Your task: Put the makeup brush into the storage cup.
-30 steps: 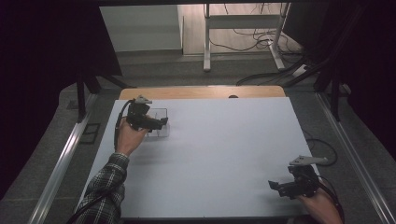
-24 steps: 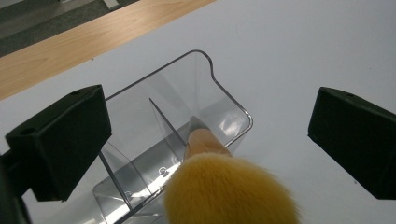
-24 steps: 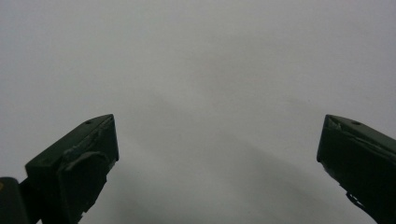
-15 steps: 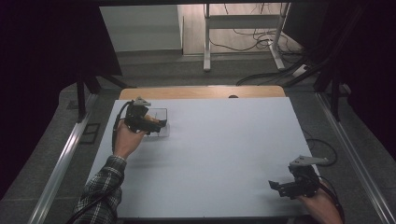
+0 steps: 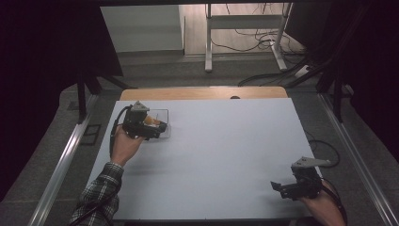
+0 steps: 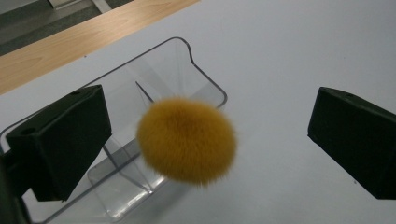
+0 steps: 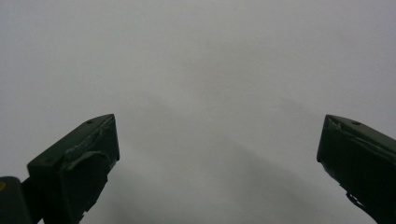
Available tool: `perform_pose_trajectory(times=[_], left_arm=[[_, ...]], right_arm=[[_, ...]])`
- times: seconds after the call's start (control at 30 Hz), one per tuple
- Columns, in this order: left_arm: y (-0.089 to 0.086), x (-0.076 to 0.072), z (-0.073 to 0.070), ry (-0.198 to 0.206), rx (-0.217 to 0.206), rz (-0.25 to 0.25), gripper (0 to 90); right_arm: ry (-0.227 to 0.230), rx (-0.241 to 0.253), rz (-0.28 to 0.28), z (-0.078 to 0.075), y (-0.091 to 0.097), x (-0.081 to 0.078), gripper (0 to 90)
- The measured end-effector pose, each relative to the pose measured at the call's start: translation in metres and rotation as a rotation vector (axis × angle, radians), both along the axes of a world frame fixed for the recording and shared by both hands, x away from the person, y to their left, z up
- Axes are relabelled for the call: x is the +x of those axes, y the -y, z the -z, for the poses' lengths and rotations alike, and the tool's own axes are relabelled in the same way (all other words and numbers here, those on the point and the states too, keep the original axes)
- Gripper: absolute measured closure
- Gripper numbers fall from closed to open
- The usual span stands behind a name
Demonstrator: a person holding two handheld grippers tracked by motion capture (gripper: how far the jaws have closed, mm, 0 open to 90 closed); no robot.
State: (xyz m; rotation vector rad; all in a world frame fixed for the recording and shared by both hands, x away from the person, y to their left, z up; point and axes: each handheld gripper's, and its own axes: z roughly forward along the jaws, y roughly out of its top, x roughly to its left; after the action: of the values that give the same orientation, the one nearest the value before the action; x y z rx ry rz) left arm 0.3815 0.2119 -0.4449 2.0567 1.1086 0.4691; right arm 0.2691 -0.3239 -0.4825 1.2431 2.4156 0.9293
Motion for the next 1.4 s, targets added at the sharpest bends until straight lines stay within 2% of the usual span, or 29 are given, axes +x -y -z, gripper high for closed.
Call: perform_pose_trajectory(times=[0.1, 0.27, 0.5, 0.7, 0.9, 1.17, 1.4], left_arm=[[-0.004, -0.004, 0.003, -0.005, -0.021, -0.002, 0.1], [-0.009, -0.012, 0.008, 0.006, -0.005, -0.005, 0.0], [-0.017, -0.020, 0.007, 0.006, -0.053, -0.025, 0.2], [-0.019, -0.027, 0.011, 0.005, -0.059, -0.025, 0.2], [-0.019, -0.034, 0.014, 0.000, -0.039, -0.012, 0.2], [-0.016, -0.040, 0.015, -0.021, -0.045, 0.005, 0.8], [-0.013, -0.047, 0.015, -0.015, -0.042, 0.016, 0.8]], right_arm=[[0.002, -0.005, 0.003, 0.001, -0.001, 0.000, 0.0], [0.009, 0.007, 0.003, -0.002, 0.001, 0.000, 0.0], [0.000, 0.017, -0.005, -0.002, 0.002, 0.001, 0.0], [0.007, 0.021, -0.013, -0.003, 0.002, 0.001, 0.0], [0.008, 0.019, -0.018, -0.003, 0.001, 0.001, 0.0], [0.002, 0.006, -0.021, -0.002, 0.000, 0.001, 0.0], [-0.002, 0.007, -0.022, -0.002, 0.000, 0.001, 0.0]])
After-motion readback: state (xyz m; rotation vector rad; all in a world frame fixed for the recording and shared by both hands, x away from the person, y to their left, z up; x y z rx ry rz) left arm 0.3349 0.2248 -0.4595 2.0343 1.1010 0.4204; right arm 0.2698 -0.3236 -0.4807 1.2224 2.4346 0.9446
